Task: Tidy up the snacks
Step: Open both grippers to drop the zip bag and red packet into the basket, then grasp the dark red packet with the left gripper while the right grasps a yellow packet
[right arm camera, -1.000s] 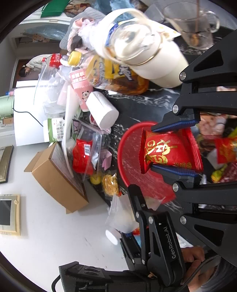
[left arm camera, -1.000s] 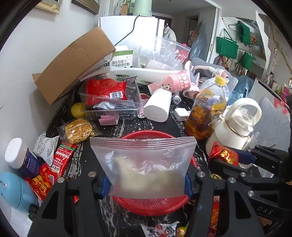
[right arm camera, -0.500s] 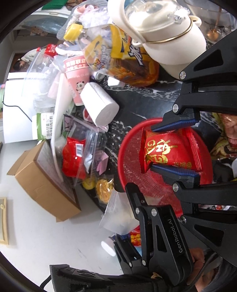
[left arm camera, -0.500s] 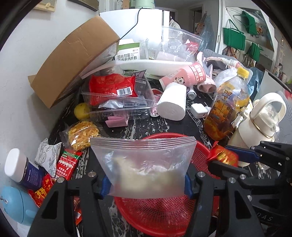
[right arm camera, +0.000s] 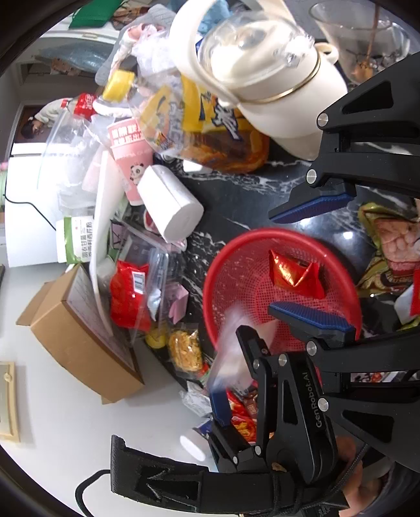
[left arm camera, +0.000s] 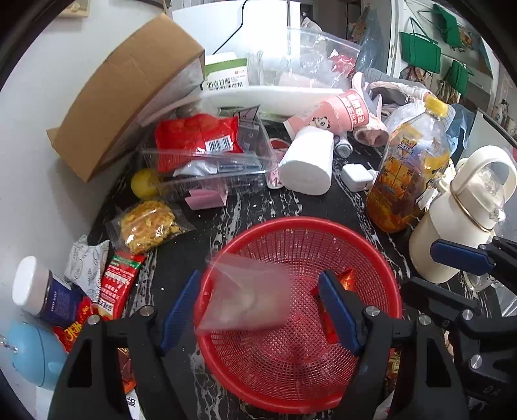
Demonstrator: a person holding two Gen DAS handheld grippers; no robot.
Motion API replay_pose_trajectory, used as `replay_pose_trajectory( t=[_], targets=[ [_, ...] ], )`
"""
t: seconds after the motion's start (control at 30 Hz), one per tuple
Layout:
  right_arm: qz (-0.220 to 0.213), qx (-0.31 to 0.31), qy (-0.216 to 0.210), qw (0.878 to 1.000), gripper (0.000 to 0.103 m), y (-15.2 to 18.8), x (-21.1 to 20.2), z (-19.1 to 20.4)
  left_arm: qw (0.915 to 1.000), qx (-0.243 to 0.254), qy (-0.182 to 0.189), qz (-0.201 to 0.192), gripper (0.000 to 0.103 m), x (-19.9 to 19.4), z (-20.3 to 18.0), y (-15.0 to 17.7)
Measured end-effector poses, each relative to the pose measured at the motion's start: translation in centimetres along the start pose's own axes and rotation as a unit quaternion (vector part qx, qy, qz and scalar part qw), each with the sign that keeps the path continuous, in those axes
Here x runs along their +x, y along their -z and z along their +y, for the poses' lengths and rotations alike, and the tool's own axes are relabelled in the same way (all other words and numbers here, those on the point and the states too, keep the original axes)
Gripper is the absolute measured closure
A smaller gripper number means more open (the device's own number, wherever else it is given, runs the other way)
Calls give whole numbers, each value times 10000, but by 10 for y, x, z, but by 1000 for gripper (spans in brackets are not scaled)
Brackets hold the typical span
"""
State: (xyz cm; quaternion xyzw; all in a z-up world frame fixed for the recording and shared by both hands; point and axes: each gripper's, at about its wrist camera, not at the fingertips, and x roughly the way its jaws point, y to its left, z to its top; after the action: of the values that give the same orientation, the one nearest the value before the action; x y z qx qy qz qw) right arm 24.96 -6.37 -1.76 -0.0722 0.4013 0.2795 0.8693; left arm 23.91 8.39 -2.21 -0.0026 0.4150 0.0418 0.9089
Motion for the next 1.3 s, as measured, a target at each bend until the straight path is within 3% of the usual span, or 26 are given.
replay_pose_trajectory(
  t=[0.53, 0.9, 1.3],
  targets=[
    [-528, 34, 181, 9984, 53, 3, -72, 11, 9984, 102, 128, -542, 28, -74, -12, -3],
    [-707, -10, 371, 9968, 53, 29, -123, 33, 9960, 256, 372, -771, 28, -133, -25, 30],
    [-664, 160, 526, 9963, 53, 85, -157, 50, 9937, 508, 554, -827, 28, -175, -40, 83]
  ],
)
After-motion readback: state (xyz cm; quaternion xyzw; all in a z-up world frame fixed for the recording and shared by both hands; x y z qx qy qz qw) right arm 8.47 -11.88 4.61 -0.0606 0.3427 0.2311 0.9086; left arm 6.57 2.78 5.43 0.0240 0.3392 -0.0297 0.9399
